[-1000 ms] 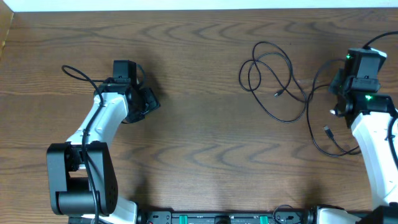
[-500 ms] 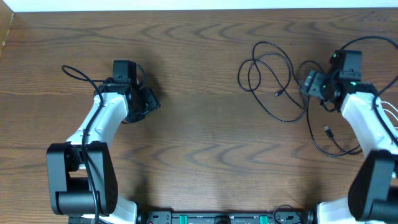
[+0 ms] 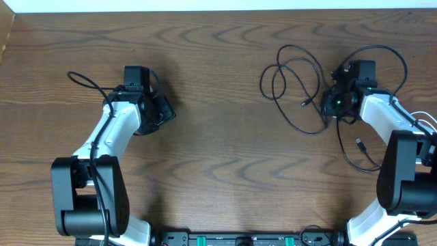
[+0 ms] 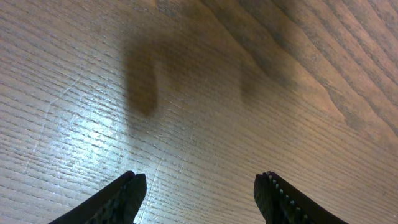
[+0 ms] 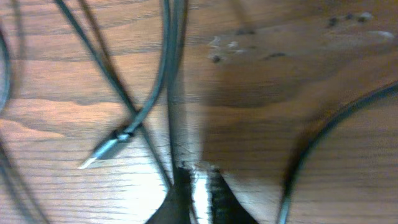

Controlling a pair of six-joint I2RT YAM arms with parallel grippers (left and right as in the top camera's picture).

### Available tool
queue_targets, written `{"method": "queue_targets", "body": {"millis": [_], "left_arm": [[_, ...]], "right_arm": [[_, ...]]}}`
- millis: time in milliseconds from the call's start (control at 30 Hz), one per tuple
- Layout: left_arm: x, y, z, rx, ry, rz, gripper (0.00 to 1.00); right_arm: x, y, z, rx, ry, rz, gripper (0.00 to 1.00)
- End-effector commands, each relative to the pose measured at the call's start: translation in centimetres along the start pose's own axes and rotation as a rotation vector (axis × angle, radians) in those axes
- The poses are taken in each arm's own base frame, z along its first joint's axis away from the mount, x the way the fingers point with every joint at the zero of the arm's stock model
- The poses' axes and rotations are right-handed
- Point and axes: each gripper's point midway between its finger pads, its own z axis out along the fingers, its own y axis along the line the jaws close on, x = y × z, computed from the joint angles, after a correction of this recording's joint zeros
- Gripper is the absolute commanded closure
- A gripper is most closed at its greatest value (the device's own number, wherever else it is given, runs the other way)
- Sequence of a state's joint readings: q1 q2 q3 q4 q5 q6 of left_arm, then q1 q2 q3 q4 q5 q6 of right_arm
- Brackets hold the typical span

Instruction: Untangle cables

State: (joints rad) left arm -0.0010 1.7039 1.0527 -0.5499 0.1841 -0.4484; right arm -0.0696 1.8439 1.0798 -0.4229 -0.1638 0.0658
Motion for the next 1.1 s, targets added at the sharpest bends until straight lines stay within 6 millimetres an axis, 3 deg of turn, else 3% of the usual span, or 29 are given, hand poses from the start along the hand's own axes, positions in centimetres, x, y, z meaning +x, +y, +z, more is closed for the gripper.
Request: {"method": "queue_targets", "body": {"millis": [0,167,233,333,400,467,500,533,600,633,867,1067], "left_arm": [[0.3,0.4,0.3,-0.014,0.007,-0.003,0.38],[0.3,0.4,0.3,-0.014,0.007,-0.004,0.38],[0.3,0.4,0.3,-0.014,0.007,-0.004,0.38],[0.3,0.4,0.3,-0.014,0.007,-0.008,0.38],[0.3,0.4,0.3,-0.014,0.007,-0.02,0.38],[0.3,0.4,0.3,-0.014,0.007,-0.022,0.38],[0.3,0.4,0.3,-0.014,0.007,-0.022,0.38],[0.3,0.4,0.3,-0.015,0.007,-0.022,0.38],[0.3,0.4,0.3,-0.015,0.007,-0.022,0.38],[0.3,0.4,0.3,-0.015,0.007,-0.022,0.38],[0.3,0.4,0.3,-0.015,0.007,-0.022,0.38],[0.3,0.4,0.3,-0.015,0.007,-0.022,0.38]], "right_arm": [[-2.7,-2.1,-3.1,0.151,-0.106,-0.025,0.99],[-5.3,-7.2,-10.4,0.516,-0.277,0.031,0.99],[-5.7,-9.2,-14.5,0.668,-0.367,0.128,0.99],[-5.8,-10.0,-18.3,0.745,-0.465,0.222,0.99],[-6.0,-9.9,-19.4,0.742,-0.496,0.23,0.99],[-6.2,-9.8,-20.0,0.739,-0.514,0.236,0.98],[-6.2,-9.8,-20.0,0.739,-0.514,0.235,0.91],[-6.1,-9.9,-20.0,0.74,-0.509,0.236,0.59],[-5.9,-10.0,-19.6,0.744,-0.493,0.232,0.05],[-5.8,-10.1,-19.5,0.746,-0.485,0.231,0.01],[-5.4,-10.2,-18.7,0.747,-0.454,0.223,0.01],[-5.6,-9.1,-17.7,0.663,-0.442,0.209,0.01]]}}
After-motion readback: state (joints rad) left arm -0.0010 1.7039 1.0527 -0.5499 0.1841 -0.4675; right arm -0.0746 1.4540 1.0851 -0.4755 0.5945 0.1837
